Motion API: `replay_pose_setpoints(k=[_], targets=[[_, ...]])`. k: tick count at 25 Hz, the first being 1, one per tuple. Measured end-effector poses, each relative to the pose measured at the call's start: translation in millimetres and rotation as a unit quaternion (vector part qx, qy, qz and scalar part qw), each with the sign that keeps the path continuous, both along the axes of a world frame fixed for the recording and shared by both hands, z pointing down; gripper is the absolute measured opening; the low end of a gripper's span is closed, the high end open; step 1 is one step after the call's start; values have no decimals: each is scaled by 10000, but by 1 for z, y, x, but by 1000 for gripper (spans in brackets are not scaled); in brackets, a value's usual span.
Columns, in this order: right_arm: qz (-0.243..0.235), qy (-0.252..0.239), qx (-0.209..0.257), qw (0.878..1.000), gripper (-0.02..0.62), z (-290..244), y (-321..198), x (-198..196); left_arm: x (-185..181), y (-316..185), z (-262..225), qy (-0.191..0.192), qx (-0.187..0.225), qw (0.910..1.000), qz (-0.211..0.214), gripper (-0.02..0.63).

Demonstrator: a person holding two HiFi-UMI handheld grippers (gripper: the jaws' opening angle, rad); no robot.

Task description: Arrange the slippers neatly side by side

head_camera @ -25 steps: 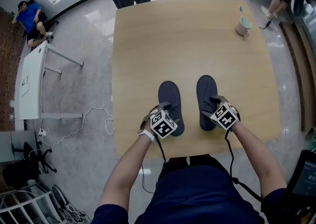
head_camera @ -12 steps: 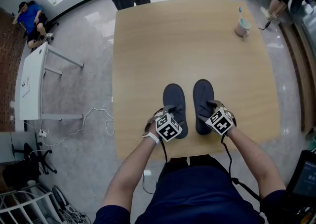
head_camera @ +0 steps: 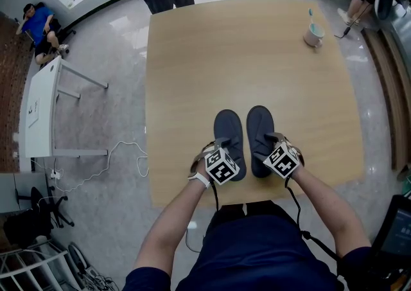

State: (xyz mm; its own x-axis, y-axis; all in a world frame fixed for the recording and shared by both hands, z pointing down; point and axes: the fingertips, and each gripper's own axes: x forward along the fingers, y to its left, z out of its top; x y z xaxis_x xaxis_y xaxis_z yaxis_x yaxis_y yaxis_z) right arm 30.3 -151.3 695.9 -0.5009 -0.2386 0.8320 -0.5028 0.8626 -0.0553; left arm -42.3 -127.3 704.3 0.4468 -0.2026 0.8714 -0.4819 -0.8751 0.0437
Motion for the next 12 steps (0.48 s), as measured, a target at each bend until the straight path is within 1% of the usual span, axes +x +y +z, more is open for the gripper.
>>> replay_pose_setpoints(k=[12], targets=[[-83,-10,-10,10000,324,0,8,-10,6,4,1,9,-4,10000,19,322]])
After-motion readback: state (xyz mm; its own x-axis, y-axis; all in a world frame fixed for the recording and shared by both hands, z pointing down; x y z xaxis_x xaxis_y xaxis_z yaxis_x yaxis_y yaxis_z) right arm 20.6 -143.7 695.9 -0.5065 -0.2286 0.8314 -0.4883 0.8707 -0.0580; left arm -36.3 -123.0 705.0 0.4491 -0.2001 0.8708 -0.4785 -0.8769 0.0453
